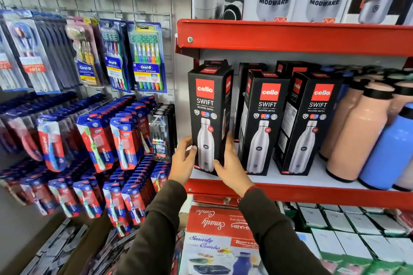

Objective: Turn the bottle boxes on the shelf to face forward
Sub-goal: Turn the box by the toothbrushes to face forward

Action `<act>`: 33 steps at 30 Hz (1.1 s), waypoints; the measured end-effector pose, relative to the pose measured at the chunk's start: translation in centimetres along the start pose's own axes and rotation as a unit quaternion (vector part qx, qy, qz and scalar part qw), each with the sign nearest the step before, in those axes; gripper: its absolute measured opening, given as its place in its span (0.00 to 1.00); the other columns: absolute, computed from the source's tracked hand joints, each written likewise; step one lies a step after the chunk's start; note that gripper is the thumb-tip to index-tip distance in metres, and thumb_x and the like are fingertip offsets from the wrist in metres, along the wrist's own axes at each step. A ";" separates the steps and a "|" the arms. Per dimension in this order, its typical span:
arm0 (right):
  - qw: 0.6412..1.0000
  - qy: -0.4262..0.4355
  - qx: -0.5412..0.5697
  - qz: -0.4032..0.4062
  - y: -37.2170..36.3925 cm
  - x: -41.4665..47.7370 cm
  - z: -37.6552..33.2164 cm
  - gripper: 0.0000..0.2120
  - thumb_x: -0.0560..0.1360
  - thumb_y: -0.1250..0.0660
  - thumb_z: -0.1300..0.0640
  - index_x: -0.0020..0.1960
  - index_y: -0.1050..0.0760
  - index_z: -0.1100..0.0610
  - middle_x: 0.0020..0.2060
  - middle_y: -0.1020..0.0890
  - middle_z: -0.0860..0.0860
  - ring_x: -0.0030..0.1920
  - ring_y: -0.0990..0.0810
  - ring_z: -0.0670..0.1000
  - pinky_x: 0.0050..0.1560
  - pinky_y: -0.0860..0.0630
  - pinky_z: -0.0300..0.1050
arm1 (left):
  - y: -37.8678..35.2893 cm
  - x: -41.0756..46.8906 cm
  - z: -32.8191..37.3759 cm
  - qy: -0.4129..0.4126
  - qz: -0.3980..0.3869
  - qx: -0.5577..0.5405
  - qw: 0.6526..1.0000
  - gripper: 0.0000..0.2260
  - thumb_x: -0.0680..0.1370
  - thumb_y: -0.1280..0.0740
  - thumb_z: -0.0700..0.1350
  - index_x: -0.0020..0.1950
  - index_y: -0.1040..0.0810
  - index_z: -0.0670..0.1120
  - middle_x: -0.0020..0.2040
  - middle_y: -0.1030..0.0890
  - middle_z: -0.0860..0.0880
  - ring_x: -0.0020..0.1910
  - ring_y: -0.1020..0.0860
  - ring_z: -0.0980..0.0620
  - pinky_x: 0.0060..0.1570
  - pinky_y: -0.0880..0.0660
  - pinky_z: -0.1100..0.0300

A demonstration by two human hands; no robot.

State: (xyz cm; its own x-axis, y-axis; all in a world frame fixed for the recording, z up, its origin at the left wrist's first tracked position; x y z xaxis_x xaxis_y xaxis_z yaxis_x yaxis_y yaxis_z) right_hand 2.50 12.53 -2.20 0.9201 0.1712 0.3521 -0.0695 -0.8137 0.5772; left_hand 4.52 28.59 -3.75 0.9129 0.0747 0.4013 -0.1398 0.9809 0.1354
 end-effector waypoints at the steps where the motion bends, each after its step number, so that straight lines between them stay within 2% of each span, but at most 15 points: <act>1: 1.000 -0.001 -0.005 0.005 -0.1 0.1 0.0 0.41 0.78 0.39 0.66 0.79 0.64 0.55 0.80 0.58 0.51 0.80 0.56 0.49 0.78 0.53 0.43 | -0.1 -0.1 0.1 -0.004 0.006 0.004 1.000 0.14 0.83 0.40 0.38 0.68 0.29 0.44 0.63 0.21 0.48 0.57 0.22 0.56 0.53 0.28 0.76; 3: 1.000 -0.003 -0.008 0.018 -0.3 0.2 0.0 0.40 0.77 0.40 0.68 0.80 0.61 0.56 0.81 0.55 0.52 0.80 0.54 0.49 0.78 0.52 0.43 | -0.4 -0.2 0.2 -0.012 0.009 0.010 1.000 0.15 0.82 0.40 0.38 0.68 0.29 0.45 0.64 0.22 0.48 0.58 0.22 0.55 0.56 0.28 0.74; 6: 1.000 -0.006 -0.005 0.030 -0.4 0.5 0.2 0.40 0.76 0.41 0.70 0.80 0.58 0.55 0.80 0.50 0.50 0.79 0.49 0.47 0.72 0.53 0.30 | -0.7 -0.3 0.2 -0.009 0.017 0.015 1.000 0.15 0.82 0.40 0.39 0.68 0.29 0.46 0.63 0.22 0.49 0.61 0.22 0.50 0.62 0.26 0.58; 7: 0.999 -0.009 -0.006 0.033 -0.4 0.6 0.3 0.40 0.77 0.42 0.70 0.80 0.58 0.54 0.80 0.49 0.49 0.79 0.48 0.47 0.69 0.54 0.27 | -0.8 -0.3 0.2 -0.009 0.020 0.017 1.000 0.15 0.82 0.40 0.39 0.68 0.29 0.46 0.62 0.22 0.50 0.60 0.23 0.50 0.63 0.26 0.56; 9: 0.999 -0.018 -0.004 0.035 -0.4 0.7 0.5 0.39 0.77 0.42 0.70 0.80 0.59 0.51 0.80 0.47 0.49 0.78 0.45 0.46 0.69 0.50 0.28 | -1.1 -0.5 0.1 -0.009 0.021 0.020 1.000 0.14 0.82 0.39 0.39 0.68 0.30 0.47 0.61 0.23 0.52 0.60 0.23 0.52 0.60 0.26 0.61; 11: 0.999 -0.019 0.001 0.039 -0.3 0.8 0.6 0.39 0.77 0.43 0.70 0.80 0.59 0.51 0.79 0.45 0.50 0.77 0.42 0.49 0.75 0.44 0.38 | -1.4 -0.6 0.1 -0.011 0.026 0.023 0.999 0.14 0.82 0.39 0.39 0.68 0.30 0.47 0.60 0.24 0.53 0.60 0.23 0.52 0.56 0.29 0.69; 13: 0.999 -0.016 0.004 0.046 -0.3 0.8 0.7 0.39 0.77 0.43 0.70 0.80 0.58 0.50 0.79 0.43 0.52 0.77 0.40 0.51 0.76 0.41 0.47 | -1.6 -0.7 0.2 -0.010 0.031 0.022 0.999 0.14 0.82 0.40 0.38 0.67 0.30 0.48 0.60 0.24 0.53 0.60 0.23 0.53 0.55 0.30 0.71; 15: 0.998 -0.017 0.006 0.054 -0.4 0.7 0.8 0.39 0.78 0.43 0.70 0.80 0.57 0.49 0.78 0.39 0.53 0.75 0.36 0.53 0.75 0.38 0.49 | -1.7 -0.7 0.3 -0.007 0.032 0.022 0.999 0.14 0.82 0.40 0.38 0.67 0.30 0.49 0.60 0.24 0.53 0.59 0.24 0.53 0.53 0.29 0.73; 17: 0.998 -0.023 0.013 0.062 -0.6 0.6 0.9 0.37 0.78 0.43 0.69 0.80 0.55 0.48 0.76 0.35 0.53 0.72 0.32 0.52 0.74 0.37 0.45 | -1.7 -0.7 0.4 -0.008 0.035 0.024 0.999 0.14 0.82 0.40 0.38 0.67 0.30 0.47 0.60 0.24 0.53 0.59 0.24 0.53 0.52 0.28 0.77; 20: 0.995 -0.031 0.032 0.086 -0.9 0.1 1.2 0.31 0.81 0.44 0.65 0.79 0.48 0.47 0.69 0.27 0.53 0.66 0.28 0.47 0.64 0.36 0.34 | -1.6 -0.9 0.3 -0.002 0.038 0.013 0.999 0.13 0.83 0.40 0.40 0.68 0.29 0.46 0.60 0.23 0.53 0.60 0.23 0.53 0.55 0.28 0.70; 22: 0.993 -0.037 0.045 0.099 -1.1 -0.1 1.4 0.26 0.82 0.44 0.62 0.78 0.44 0.49 0.65 0.23 0.54 0.64 0.25 0.50 0.60 0.35 0.32 | -1.6 -1.1 0.3 0.003 0.042 0.006 0.999 0.13 0.83 0.39 0.42 0.67 0.28 0.47 0.60 0.23 0.53 0.60 0.23 0.53 0.56 0.28 0.69; 24: 0.992 -0.034 0.056 0.106 -1.2 -0.4 1.4 0.23 0.83 0.45 0.59 0.77 0.41 0.50 0.64 0.22 0.54 0.64 0.24 0.52 0.60 0.34 0.34 | -1.5 -1.4 0.4 0.004 0.049 0.009 0.999 0.13 0.83 0.38 0.44 0.67 0.28 0.48 0.60 0.23 0.55 0.59 0.23 0.55 0.52 0.27 0.75; 27: 0.991 -0.036 0.072 0.108 -1.0 -1.2 1.4 0.22 0.83 0.46 0.56 0.77 0.40 0.50 0.66 0.22 0.53 0.65 0.24 0.50 0.63 0.34 0.35 | -1.2 -2.1 0.7 0.001 0.057 0.021 0.998 0.12 0.82 0.38 0.45 0.66 0.27 0.48 0.58 0.23 0.57 0.56 0.23 0.62 0.50 0.30 0.81; 30: 0.990 -0.032 0.080 0.110 -0.8 -2.1 1.3 0.21 0.84 0.46 0.54 0.77 0.39 0.49 0.66 0.22 0.51 0.65 0.25 0.48 0.63 0.34 0.35 | -1.2 -3.1 1.0 0.002 0.064 0.021 0.998 0.12 0.82 0.37 0.46 0.65 0.26 0.49 0.56 0.23 0.63 0.53 0.24 0.74 0.49 0.31 0.82; 33: 0.990 -0.037 0.084 0.110 -0.7 -2.8 1.1 0.22 0.83 0.45 0.54 0.77 0.38 0.50 0.64 0.22 0.49 0.62 0.25 0.44 0.60 0.34 0.29 | -1.2 -4.0 1.2 0.000 0.071 0.017 0.997 0.10 0.82 0.36 0.46 0.63 0.26 0.53 0.55 0.25 0.68 0.52 0.26 0.80 0.47 0.32 0.83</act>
State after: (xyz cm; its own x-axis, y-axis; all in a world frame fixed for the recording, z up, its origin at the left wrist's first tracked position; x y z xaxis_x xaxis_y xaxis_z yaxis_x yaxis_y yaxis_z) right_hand 0.44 11.96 -4.39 0.9163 -0.0568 0.3965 -0.2118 -0.9088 0.3594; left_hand 0.51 26.89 -4.41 0.8829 0.2134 0.4183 -0.2813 0.9536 0.1071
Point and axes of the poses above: each hand's wrist, its own x-axis towards the middle knuckle, its own y-axis out of the back of the hand, z = x × y, the point moved 1 cm from there along x, towards the middle knuckle
